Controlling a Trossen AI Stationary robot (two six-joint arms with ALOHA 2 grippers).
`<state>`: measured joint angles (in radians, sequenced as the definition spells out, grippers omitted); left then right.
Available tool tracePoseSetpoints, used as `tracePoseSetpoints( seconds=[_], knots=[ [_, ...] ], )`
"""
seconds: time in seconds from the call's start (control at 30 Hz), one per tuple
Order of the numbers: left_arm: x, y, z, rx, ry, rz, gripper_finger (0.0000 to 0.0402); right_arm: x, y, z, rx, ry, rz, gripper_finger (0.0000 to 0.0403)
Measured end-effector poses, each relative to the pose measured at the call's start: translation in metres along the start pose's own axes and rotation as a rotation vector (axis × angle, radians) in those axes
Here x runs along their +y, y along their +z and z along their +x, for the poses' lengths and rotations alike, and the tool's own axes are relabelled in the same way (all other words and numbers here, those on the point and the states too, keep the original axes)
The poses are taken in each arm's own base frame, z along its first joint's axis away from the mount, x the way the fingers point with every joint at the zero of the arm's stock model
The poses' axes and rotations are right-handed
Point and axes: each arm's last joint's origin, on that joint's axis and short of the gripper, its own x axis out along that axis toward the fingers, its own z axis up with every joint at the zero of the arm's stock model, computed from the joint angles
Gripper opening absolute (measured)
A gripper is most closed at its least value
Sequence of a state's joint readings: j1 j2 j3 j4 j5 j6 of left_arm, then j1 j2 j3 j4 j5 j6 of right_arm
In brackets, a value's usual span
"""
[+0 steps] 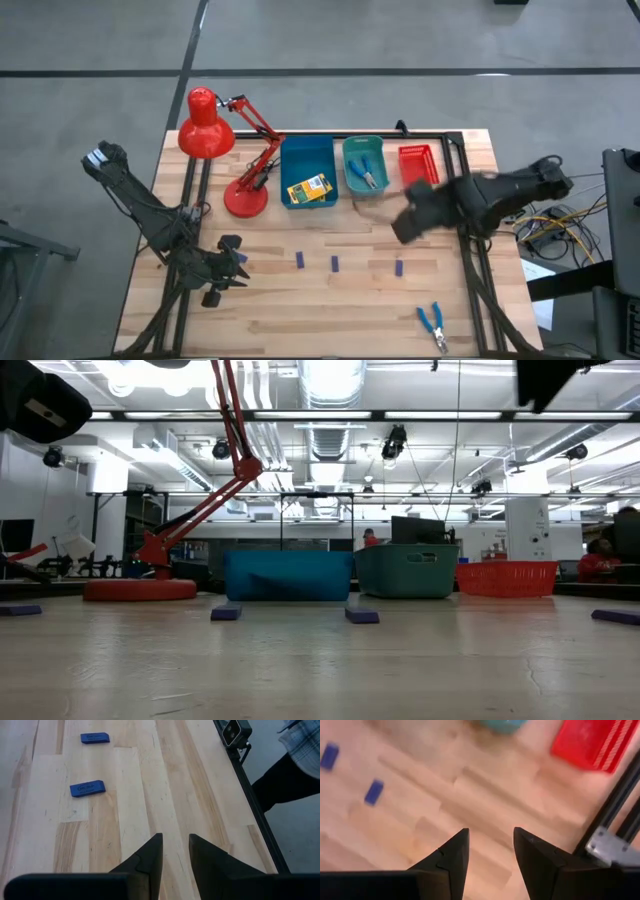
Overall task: Pick & Place School Supplies
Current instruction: Put the blue whole punchers into the green bin
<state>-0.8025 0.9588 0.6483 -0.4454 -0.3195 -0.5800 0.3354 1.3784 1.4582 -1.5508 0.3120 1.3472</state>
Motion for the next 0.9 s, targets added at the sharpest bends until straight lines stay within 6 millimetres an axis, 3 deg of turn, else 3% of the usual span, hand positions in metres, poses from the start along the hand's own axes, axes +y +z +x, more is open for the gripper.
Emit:
tracePoseSetpoints(
  seconds=[0.27, 0.47, 0.67, 0.9],
  knots=[
    [0.0, 0.0, 0.0, 0.0, 0.0, 0.0, 0.0099, 0.01, -0.08, -0.001, 0.136, 0.046, -0.073, 0.0139],
    [0.0, 0.0, 0.0, 0.0, 0.0, 0.0, 0.0099, 0.012, -0.127, -0.001, 0.186, 0.152, -0.023, 0.0145],
    [0.0, 0.0, 0.0, 0.0, 0.0, 0.0, 0.0099, 0.019, -0.171, 0.015, 0.222, 0.2, -0.053, 0.0146],
    [0.0, 0.0, 0.0, 0.0, 0.0, 0.0, 0.0099, 0.039, -0.203, 0.045, 0.211, 0.19, -0.122, 0.0146]
  ],
)
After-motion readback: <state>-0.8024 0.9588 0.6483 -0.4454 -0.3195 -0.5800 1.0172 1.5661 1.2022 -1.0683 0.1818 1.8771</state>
